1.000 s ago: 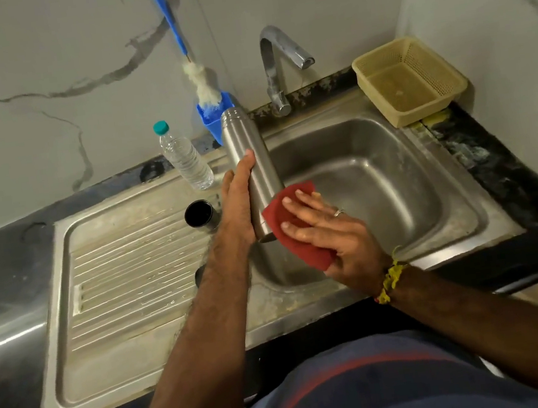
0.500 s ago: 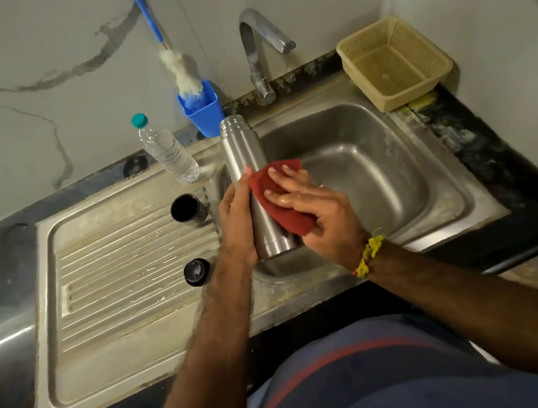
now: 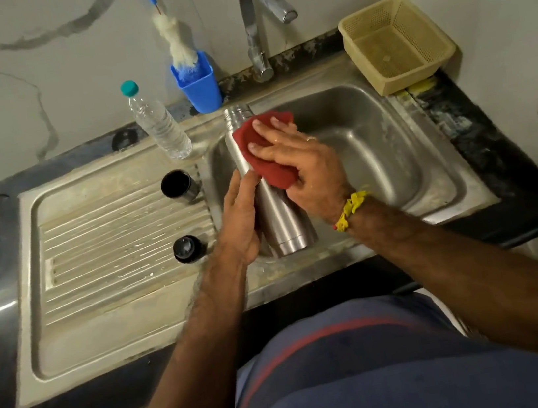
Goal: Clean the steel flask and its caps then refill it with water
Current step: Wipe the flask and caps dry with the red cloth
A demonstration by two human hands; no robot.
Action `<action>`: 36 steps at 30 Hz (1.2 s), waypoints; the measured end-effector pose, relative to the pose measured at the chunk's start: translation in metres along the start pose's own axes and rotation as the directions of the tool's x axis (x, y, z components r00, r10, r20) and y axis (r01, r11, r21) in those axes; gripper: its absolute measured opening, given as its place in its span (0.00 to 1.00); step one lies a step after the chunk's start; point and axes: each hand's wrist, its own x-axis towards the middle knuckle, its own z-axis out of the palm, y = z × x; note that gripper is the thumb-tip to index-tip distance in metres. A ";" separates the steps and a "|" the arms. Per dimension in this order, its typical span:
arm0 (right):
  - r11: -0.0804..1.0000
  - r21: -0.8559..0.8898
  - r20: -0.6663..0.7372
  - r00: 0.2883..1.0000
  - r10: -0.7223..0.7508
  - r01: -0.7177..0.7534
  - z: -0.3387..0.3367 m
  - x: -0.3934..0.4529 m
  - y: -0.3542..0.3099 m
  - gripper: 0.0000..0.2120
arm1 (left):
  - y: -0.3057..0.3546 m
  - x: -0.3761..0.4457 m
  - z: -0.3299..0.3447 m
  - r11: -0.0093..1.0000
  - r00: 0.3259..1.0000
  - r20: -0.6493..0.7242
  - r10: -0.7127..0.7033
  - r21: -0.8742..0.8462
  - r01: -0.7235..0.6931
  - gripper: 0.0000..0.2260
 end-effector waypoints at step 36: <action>0.987 0.137 -0.108 0.989 0.099 -0.083 0.017 -0.043 -0.015 0.25 | 0.033 0.042 -0.006 1.000 0.986 -0.166 0.003 -0.026 -0.007 0.31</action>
